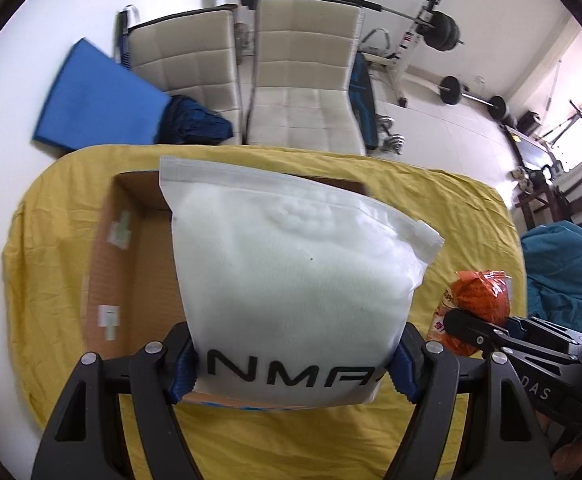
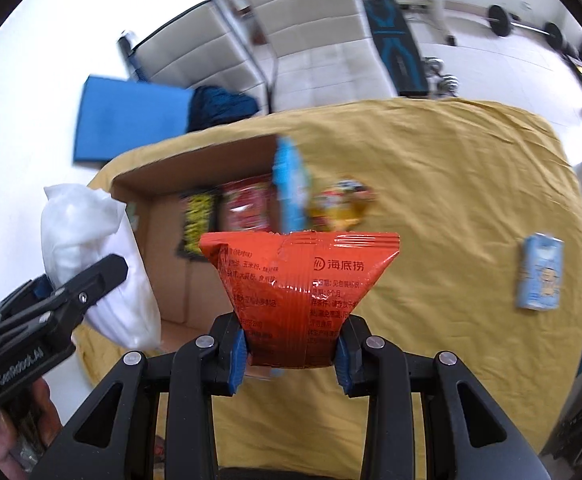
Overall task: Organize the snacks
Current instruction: 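Carry both bags into the box and open both tools to release them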
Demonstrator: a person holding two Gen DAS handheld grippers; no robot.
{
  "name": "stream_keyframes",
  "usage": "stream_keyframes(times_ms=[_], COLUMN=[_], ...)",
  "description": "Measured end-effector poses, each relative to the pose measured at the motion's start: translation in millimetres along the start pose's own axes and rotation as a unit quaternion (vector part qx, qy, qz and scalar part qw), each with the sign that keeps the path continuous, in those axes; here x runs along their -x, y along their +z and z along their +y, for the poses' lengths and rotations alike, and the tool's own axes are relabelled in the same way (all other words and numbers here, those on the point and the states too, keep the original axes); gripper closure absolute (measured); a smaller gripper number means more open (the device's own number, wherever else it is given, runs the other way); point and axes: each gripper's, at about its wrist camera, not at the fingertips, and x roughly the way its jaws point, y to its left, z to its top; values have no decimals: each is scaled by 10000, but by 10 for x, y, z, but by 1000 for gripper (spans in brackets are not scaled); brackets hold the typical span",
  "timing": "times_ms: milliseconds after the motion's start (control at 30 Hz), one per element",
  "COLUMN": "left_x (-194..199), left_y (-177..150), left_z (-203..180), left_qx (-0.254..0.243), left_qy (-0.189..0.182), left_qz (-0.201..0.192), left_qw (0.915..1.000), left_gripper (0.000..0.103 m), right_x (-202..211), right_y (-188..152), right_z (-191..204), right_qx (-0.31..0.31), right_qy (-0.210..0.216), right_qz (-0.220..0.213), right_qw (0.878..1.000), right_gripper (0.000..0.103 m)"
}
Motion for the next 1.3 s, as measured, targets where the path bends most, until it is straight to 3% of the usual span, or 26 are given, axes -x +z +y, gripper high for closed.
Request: stream_keyframes(times_ms=[133, 300, 633, 833, 1000, 1200, 1300], left_x=[30, -160, -1282, -1813, -2110, -2168, -2161], left_y=[5, 57, 305, 448, 496, 476, 471], left_z=[614, 1116, 1705, 1729, 1648, 1704, 1710], left_qx=[201, 322, 605, 593, 398, 573, 550], left_qy=[222, 379, 730, 819, 877, 691, 595], left_qz=[43, 208, 1050, 1441, 1790, 1897, 2009], left_qw=[9995, 9985, 9899, 9844, 9791, 9777, 9763], left_gripper=[29, 29, 29, 29, 26, 26, 26], right_x=[-311, -850, -1871, -2228, -2281, -2341, -2363], right_y=[-7, 3, 9, -65, -40, 49, 106], right_z=[478, 814, 793, 701, 724, 724, 723], right_qx=[160, 233, 4, -44, -27, -91, -93], right_qy=[-81, -270, -814, -1103, -1202, -1229, -1231], right_qz=[166, 608, 1440, 1827, 1933, 2093, 2115], right_qw=[9997, 9975, 9862, 9770, 9737, 9700, 9696], right_gripper=[66, 66, 66, 66, 66, 63, 56])
